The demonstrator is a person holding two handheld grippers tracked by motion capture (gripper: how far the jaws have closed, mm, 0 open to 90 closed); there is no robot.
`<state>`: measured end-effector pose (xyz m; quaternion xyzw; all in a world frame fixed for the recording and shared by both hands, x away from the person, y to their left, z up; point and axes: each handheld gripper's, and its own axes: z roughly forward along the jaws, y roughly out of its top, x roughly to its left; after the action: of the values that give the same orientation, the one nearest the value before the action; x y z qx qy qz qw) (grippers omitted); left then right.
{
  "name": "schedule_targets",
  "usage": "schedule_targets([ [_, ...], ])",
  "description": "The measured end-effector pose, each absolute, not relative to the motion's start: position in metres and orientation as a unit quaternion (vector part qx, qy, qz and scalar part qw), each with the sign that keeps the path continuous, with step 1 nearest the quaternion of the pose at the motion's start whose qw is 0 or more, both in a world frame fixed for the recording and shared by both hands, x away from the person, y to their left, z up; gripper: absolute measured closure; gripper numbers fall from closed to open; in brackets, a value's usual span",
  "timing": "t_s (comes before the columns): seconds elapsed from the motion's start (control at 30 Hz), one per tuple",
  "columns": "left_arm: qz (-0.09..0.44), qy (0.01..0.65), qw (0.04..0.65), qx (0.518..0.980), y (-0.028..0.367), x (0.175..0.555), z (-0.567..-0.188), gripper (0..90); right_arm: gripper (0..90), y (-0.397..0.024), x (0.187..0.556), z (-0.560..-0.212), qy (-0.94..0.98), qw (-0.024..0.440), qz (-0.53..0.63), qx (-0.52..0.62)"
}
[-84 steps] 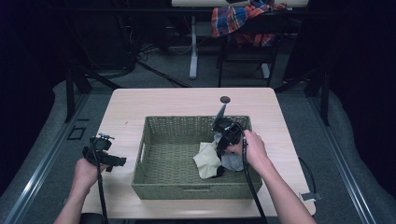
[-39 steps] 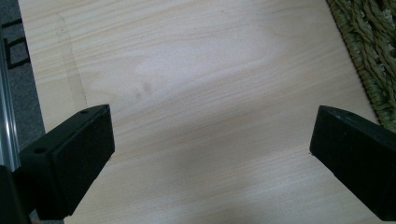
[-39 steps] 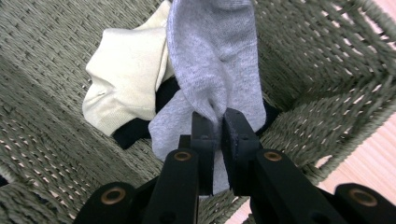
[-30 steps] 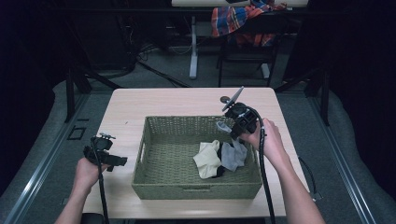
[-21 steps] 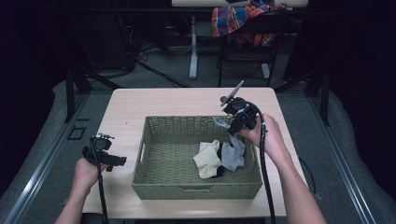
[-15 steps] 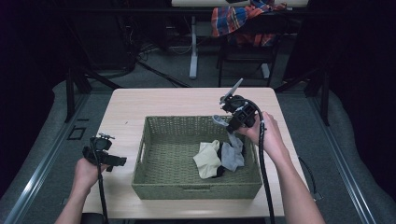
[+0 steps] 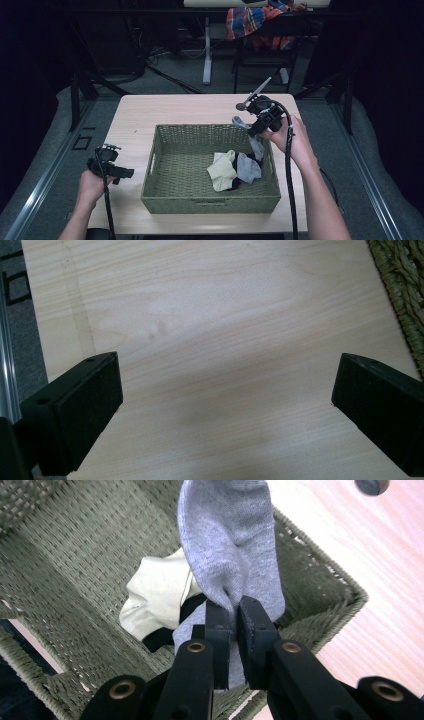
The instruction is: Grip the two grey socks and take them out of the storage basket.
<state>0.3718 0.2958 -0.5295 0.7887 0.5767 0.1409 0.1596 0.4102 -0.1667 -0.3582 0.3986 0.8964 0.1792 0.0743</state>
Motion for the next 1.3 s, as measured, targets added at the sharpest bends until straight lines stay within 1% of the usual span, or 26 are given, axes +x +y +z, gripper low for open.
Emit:
schedule_targets([
  [0.17,0.141,0.577,0.160,0.789,0.293,0.371,-0.529,0.2,84.7,-0.177,0.409,-0.353,0.894,0.070,0.187,0.401],
  [0.53,0.141,0.575,0.155,0.791,0.294,0.371,-0.529,0.2,84.8,-0.206,0.405,-0.342,0.879,0.085,0.194,0.427],
  [0.77,0.147,0.568,0.158,0.794,0.290,0.371,-0.526,0.2,84.8,-0.236,0.393,-0.339,0.861,0.100,0.189,0.461],
  [0.93,0.149,0.569,0.160,0.793,0.290,0.371,-0.525,0.2,84.8,-0.257,0.388,-0.344,0.848,0.115,0.172,0.488],
  [1.3,0.148,0.575,0.160,0.789,0.293,0.369,-0.525,0.2,84.9,-0.292,0.397,-0.364,0.824,0.107,0.148,0.537],
])
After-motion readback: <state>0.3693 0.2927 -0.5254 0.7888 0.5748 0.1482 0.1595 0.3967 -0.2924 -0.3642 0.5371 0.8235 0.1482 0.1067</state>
